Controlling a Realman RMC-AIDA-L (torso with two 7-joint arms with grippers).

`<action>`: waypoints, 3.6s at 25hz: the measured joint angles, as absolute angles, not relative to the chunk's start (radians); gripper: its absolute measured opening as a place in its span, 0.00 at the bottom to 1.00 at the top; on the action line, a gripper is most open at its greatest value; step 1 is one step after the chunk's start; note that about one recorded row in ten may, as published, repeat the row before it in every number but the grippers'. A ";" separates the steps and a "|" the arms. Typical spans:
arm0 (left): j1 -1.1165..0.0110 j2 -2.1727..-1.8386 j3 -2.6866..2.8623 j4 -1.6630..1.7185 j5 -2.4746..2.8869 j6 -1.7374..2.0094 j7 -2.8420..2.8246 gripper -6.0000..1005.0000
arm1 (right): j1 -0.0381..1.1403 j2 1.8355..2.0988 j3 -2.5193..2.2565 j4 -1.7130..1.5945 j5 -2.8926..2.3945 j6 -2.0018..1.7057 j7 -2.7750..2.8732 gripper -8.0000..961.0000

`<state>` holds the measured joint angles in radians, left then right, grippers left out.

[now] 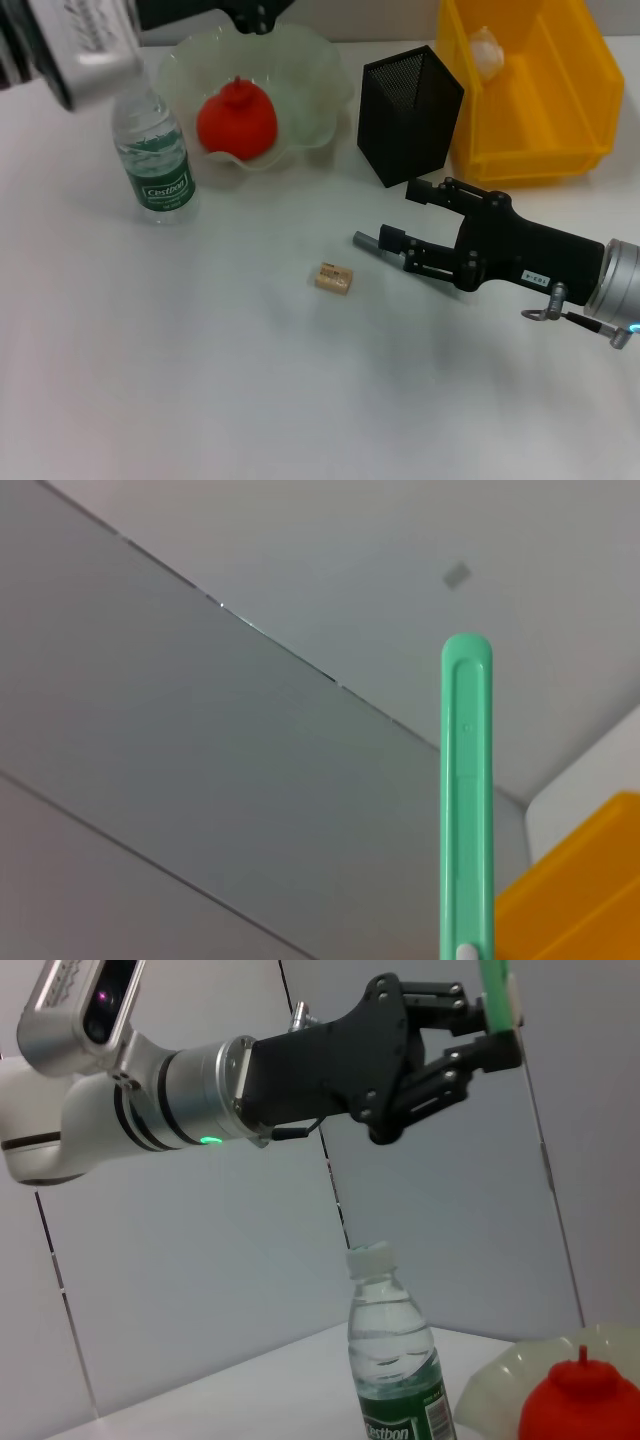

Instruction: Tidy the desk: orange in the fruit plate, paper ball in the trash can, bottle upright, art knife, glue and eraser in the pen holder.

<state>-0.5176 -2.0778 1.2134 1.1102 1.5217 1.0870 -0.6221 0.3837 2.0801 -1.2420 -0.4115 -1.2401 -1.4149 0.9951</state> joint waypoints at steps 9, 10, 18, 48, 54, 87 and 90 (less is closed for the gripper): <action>-0.467 -2.079 1.445 1.163 1.406 0.795 -0.259 0.31 | 0.384 2.082 -1.247 -0.412 -1.239 -1.414 0.992 0.80; -0.467 -2.079 1.445 1.163 1.406 0.795 -0.259 0.31 | 0.384 2.082 -1.249 -0.412 -1.239 -1.414 0.992 0.80; -0.456 -2.079 1.600 1.178 1.186 0.525 0.106 0.31 | 0.383 2.083 -1.251 -0.413 -1.239 -1.417 0.992 0.79; -0.445 -2.080 1.930 1.278 0.785 0.060 1.005 0.33 | 0.384 2.088 -1.245 -0.404 -1.239 -1.420 0.978 0.80; -0.445 -2.080 1.978 1.321 0.867 -0.033 1.011 0.34 | 0.383 2.088 -1.243 -0.403 -1.239 -1.422 0.978 0.80; -0.604 -2.080 2.208 1.175 1.249 -0.366 0.830 0.35 | 0.393 2.088 -1.241 -0.399 -1.235 -1.419 0.955 0.80; -0.613 -2.080 2.220 1.158 1.253 -0.367 0.829 0.36 | 0.394 2.088 -1.241 -0.397 -1.235 -1.418 0.955 0.80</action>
